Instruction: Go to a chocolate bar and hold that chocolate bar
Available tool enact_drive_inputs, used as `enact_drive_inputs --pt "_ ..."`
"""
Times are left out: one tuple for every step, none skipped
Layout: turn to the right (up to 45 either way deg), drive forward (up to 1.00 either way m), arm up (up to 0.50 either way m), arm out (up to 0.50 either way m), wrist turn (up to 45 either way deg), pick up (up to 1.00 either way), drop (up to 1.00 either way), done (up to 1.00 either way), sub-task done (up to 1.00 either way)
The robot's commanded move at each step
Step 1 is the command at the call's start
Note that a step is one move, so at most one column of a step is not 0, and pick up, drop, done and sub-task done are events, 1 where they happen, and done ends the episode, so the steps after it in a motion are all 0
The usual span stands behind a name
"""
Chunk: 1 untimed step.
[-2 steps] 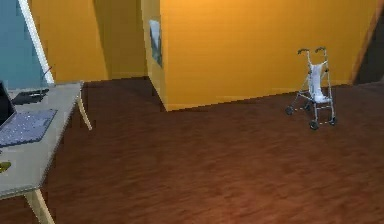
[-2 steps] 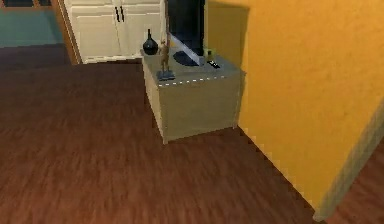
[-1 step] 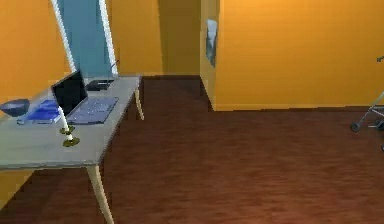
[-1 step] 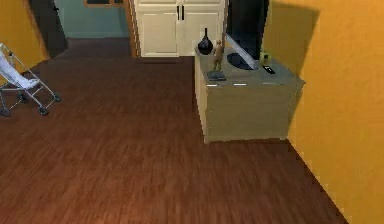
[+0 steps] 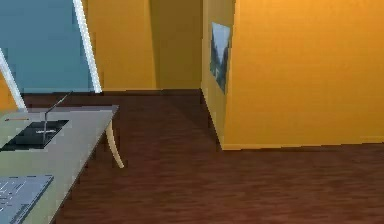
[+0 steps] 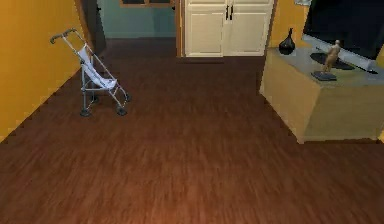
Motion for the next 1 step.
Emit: enact_drive_inputs --pt "0.0 1.00 0.00 0.00 0.0 0.00 0.00 0.00 0.00"
